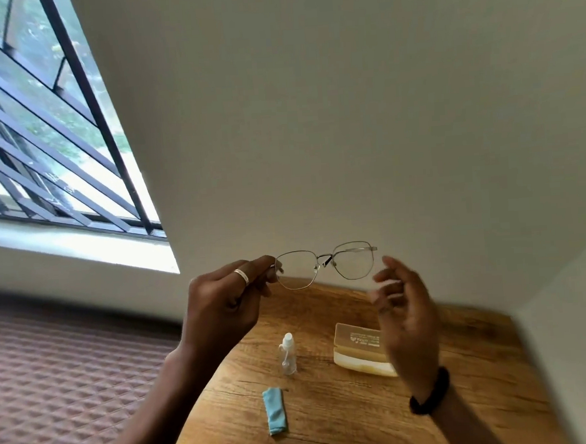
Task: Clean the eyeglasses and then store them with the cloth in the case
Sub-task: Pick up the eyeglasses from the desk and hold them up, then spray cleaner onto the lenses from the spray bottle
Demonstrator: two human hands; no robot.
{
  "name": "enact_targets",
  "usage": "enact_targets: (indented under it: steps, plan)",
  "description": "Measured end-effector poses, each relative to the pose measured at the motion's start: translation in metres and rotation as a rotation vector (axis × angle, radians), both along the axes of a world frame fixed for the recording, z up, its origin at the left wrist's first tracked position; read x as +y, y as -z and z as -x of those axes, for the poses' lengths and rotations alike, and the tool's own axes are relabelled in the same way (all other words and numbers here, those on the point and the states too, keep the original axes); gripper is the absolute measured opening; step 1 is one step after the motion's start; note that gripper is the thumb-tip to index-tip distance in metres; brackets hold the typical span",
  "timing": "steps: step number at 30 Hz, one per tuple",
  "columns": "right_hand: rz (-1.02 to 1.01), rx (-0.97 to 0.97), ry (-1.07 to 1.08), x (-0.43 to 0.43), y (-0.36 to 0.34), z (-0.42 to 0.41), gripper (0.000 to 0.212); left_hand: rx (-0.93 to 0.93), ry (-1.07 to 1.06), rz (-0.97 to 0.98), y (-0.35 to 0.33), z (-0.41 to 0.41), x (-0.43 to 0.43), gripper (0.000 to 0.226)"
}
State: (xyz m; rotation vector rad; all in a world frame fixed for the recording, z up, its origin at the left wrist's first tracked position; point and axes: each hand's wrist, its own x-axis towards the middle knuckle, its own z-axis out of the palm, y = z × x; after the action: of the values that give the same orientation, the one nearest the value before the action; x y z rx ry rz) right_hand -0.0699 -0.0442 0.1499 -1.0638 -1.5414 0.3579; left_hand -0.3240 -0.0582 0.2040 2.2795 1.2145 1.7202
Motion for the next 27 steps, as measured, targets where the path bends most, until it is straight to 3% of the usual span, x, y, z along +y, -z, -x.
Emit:
enact_targets:
  steps: [5,12,27]
  plan:
    - [0.175,-0.249,-0.016,-0.017,0.105,0.054,0.066,0.026,-0.019,0.038,0.008,0.025,0.002,0.038]
    - [0.287,-0.336,-0.061,-0.008,0.184,0.107,0.106,0.062,-0.031,0.082,0.019,0.051,0.012,0.031]
    - [0.17,-0.394,0.068,0.0,0.223,0.131,0.055,0.115,0.008,0.112,0.027,0.059,0.039,0.018]
